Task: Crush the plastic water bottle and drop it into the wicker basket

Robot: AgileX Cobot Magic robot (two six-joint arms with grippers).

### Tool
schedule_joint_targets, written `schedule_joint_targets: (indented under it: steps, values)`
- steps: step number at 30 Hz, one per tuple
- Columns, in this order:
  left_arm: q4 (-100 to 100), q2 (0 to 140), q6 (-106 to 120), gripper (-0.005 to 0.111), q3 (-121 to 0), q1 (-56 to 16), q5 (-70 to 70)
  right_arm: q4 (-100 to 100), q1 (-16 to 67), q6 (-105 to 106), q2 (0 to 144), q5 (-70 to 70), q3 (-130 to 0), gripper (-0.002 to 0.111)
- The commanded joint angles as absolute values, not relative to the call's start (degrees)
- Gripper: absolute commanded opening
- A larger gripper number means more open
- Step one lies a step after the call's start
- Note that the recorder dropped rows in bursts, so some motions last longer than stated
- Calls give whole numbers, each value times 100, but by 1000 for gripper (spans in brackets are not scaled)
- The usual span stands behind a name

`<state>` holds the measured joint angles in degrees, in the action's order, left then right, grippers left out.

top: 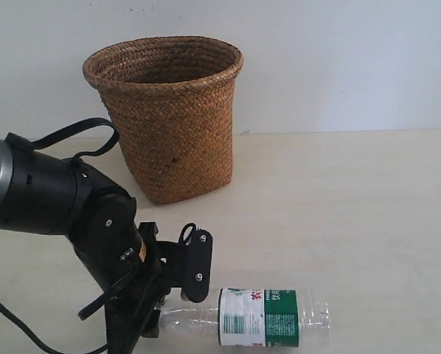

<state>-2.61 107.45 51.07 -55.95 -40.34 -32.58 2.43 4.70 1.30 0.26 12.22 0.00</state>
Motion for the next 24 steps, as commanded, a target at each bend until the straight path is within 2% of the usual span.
schedule_joint_targets:
  steps: [1, 6, 9, 13, 16, 18, 22, 24]
  values:
    - [-257, 10602, 4783, 4, -5621, -4060, -3483, 258, 458, 143, 0, 1093, 0, 0]
    - [-297, 10397, 4782, 4, -5621, -4060, -3473, 1391, 458, -1321, 0, -774, 0, 0]
    - [-297, 10303, 4782, 4, -5621, -4060, -3462, 1165, 458, -1447, 0, -975, -244, 0]
    - [-297, 10268, 4851, 4, -5621, -4060, -3423, 812, 458, -1371, 433, 280, -1308, 0]
    - [-278, 10268, 4850, 4, -5621, -4060, -3436, 856, 493, -818, 1343, 1201, -2219, 0]
    - [-278, 10268, 4850, 4, -5621, -4060, -3448, 1159, 635, -63, 2189, 2047, -2918, 0]
    - [-207, 10268, 4850, 4, -5621, -4060, -3458, 2899, 1271, 2763, 4600, 4156, -4603, 0]
    - [-193, 10268, 4850, 4, -5621, -4060, -3471, 3186, 1522, 3345, 5509, 4931, -5174, 0]
